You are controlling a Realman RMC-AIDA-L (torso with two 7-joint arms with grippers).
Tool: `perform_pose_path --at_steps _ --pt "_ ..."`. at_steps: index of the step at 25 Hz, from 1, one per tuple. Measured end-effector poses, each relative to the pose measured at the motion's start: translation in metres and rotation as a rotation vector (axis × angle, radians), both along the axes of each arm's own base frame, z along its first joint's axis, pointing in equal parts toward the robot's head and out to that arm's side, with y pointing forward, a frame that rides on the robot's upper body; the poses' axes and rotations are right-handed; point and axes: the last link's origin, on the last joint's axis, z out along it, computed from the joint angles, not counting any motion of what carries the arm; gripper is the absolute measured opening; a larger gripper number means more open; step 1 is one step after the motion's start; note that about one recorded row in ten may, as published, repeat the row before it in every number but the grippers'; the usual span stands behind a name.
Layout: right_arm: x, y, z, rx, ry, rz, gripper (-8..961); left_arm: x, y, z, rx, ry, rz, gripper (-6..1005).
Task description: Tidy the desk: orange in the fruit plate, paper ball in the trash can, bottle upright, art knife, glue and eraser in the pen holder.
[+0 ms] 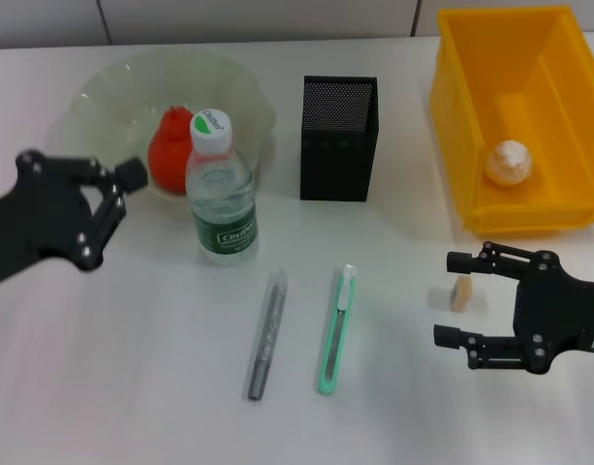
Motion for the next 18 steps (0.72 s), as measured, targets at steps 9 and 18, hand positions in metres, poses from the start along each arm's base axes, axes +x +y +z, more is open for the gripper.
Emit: perform_pose_path --at_steps 9,18 --pt "-0.029 0.019 0.027 -0.076 -0.053 -0.063 821 -0.025 -0.023 -0.04 -0.028 0.036 -0.012 22" --pt "-0.1 0.062 0.021 -0.214 -0.464 -0.266 821 -0.036 -0.024 -0.067 -0.122 -0.009 0.118 332"
